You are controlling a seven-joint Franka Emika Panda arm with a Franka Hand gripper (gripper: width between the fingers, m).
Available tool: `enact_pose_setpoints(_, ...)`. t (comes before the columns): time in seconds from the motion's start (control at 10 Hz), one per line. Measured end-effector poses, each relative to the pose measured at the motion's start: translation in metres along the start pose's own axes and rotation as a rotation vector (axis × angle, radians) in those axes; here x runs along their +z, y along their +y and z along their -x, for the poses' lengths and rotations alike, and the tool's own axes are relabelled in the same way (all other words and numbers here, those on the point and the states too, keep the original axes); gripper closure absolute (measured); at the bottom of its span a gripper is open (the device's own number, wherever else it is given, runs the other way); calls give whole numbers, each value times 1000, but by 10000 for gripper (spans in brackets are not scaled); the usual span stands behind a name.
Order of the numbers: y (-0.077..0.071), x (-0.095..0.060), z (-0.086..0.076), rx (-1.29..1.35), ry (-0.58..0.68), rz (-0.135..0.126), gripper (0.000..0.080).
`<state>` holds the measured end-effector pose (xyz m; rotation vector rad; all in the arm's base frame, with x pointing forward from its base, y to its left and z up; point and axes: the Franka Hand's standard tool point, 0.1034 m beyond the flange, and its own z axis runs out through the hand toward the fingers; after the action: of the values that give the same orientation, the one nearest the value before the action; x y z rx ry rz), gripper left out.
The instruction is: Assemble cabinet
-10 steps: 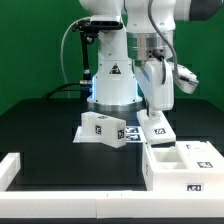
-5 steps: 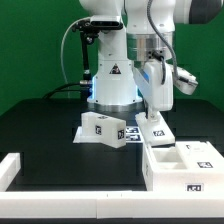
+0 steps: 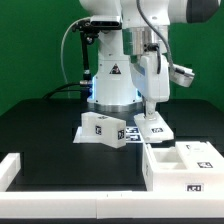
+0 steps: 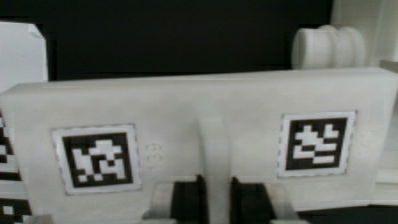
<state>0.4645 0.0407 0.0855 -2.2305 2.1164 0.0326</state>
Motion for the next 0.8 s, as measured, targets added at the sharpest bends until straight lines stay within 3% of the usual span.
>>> enact_pose_setpoints(0.4, -3, 5, 3, -10, 9, 7, 744)
enact_pose_setpoints(0.8, -17, 9, 3, -12, 29, 3, 744)
